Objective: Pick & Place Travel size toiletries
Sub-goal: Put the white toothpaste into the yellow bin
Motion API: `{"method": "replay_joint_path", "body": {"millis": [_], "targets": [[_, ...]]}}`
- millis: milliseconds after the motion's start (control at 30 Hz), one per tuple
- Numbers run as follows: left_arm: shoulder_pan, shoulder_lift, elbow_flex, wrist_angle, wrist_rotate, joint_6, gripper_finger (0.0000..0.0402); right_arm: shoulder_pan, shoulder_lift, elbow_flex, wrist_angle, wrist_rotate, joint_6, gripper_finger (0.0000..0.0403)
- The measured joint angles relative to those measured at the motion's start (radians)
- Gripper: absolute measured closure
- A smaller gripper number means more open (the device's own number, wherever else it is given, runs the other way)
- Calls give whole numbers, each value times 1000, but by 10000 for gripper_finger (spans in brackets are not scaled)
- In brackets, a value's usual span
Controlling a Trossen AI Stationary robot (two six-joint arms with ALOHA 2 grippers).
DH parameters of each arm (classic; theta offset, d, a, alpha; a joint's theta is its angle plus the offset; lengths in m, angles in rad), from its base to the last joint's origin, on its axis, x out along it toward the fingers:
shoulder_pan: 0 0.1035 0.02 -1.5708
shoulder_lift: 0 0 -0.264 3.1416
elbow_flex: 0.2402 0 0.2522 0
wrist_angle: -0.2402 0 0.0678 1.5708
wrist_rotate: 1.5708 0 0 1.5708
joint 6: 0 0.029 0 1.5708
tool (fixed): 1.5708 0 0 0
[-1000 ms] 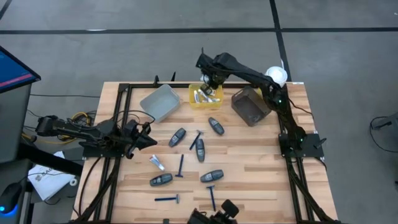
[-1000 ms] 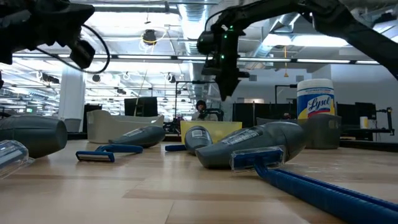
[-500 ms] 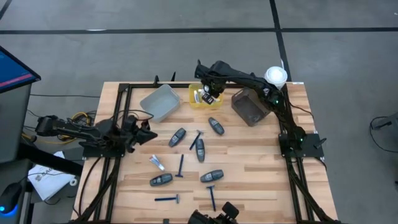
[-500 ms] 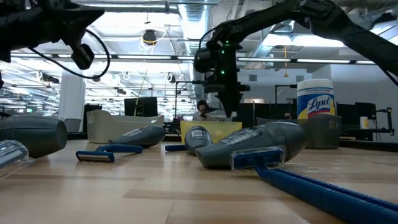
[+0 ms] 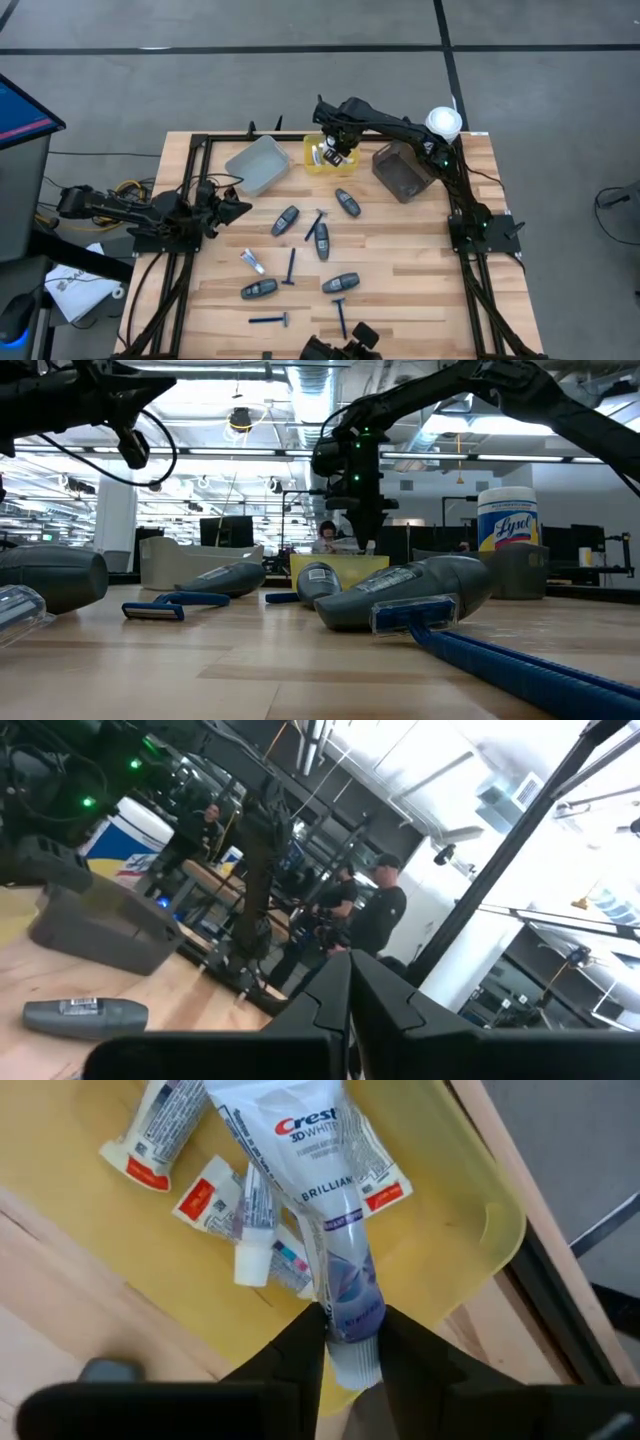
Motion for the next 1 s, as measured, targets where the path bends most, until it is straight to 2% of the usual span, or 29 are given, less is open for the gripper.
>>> {"method": "replay_joint_path", "body": {"millis": [167,333,533,633,767,867,1000], "targets": [[0,0,0,0,1,-35,369,0,0,0,29,0,-6,292],[0,1,9,-5,31,-73,298,0,0,34,10,0,-45,245],[0,40,132,-26,55,-55,215,8,-45,143,-60,-21,-86,190],[0,92,257,-216,96,-44,200,23,-153,174,-85,-40,-107,181],[0,203,465,-700,191,-23,197,48,-356,156,-92,-50,-112,183],[0,309,581,-983,218,46,197,78,-501,154,-97,-51,-90,190],[-8,456,638,-1095,248,165,197,146,-665,154,-110,-53,-30,200]]}}
